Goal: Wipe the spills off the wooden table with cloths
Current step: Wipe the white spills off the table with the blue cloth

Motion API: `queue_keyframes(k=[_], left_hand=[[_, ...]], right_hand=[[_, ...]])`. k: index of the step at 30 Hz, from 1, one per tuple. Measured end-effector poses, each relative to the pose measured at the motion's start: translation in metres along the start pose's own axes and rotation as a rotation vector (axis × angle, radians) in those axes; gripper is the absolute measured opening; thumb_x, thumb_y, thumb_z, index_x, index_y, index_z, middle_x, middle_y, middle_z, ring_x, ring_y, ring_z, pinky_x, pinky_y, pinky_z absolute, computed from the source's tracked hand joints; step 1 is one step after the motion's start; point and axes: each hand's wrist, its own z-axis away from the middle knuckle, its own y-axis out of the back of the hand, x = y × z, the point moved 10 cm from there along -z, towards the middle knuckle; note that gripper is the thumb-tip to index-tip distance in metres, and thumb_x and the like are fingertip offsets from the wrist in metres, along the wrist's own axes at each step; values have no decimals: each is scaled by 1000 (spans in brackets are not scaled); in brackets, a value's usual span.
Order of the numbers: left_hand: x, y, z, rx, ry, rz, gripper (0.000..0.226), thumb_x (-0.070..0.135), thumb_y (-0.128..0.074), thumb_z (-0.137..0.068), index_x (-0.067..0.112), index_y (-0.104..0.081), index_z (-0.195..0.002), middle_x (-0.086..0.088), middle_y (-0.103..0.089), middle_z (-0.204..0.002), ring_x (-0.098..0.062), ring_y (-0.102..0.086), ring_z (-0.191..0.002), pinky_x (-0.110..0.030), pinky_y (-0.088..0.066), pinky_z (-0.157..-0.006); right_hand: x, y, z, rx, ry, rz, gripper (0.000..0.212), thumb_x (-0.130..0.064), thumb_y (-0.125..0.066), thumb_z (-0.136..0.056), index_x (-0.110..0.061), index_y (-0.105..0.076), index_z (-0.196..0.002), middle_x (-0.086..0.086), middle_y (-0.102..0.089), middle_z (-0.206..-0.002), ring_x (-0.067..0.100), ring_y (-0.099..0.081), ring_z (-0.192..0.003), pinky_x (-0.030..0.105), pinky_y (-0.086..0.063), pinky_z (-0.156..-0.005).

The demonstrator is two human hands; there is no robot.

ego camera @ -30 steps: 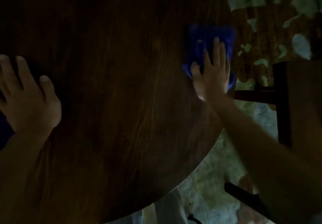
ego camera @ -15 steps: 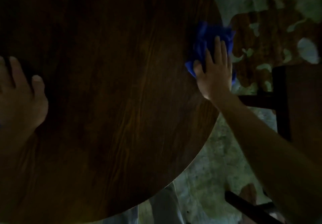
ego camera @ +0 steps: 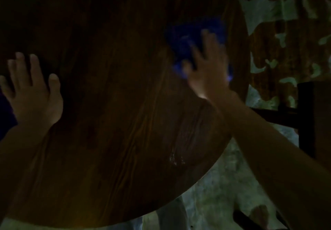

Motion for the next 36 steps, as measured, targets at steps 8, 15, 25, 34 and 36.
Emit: queue_keyframes(k=[8,15,25,34,36], left_hand=[[2,7,2,-72,104,62,80,64,-15,-114,24,-2,-181,2,3,-194,-33,3,-178,-75,-12,-142],[3,4,1,-65,80,-1,58,84,3,-104,75,19,-159,46,42,-162,14,39,-152,-72,-12,-144],[9,8,6,-130,119,50,79,66,-15,-115,26,0,-181,-1,6,-193,-37,3,-178,-78,-14,-141],[23,22,8,-181,156,6,83,60,-12,-112,16,-10,-182,-12,-1,-193,-34,2,-178,-68,0,-144],[25,29,8,-211,152,32,83,58,-16,-112,14,-14,-182,-14,-3,-193,-34,0,-178,-65,0,-143]], right_hand=[[-125,-49,210,-156,505,-4,84,-65,-50,-90,-37,-20,-162,9,3,-173,31,3,-159,58,-3,-125],[-48,8,-36,29,456,21,67,-63,-21,-102,-32,-23,-160,18,-19,-169,42,-16,-156,67,-13,-122],[-33,-38,182,-81,-7,-28,74,-57,-38,-98,-32,-14,-163,12,1,-172,32,-2,-159,59,-11,-125],[-67,-4,-16,-68,468,-2,67,-57,-37,-99,-36,-22,-161,11,-16,-171,35,-15,-157,60,-14,-125],[-23,24,-117,12,34,-33,65,-59,-26,-103,-36,-15,-162,10,-3,-173,31,-4,-159,58,-7,-127]])
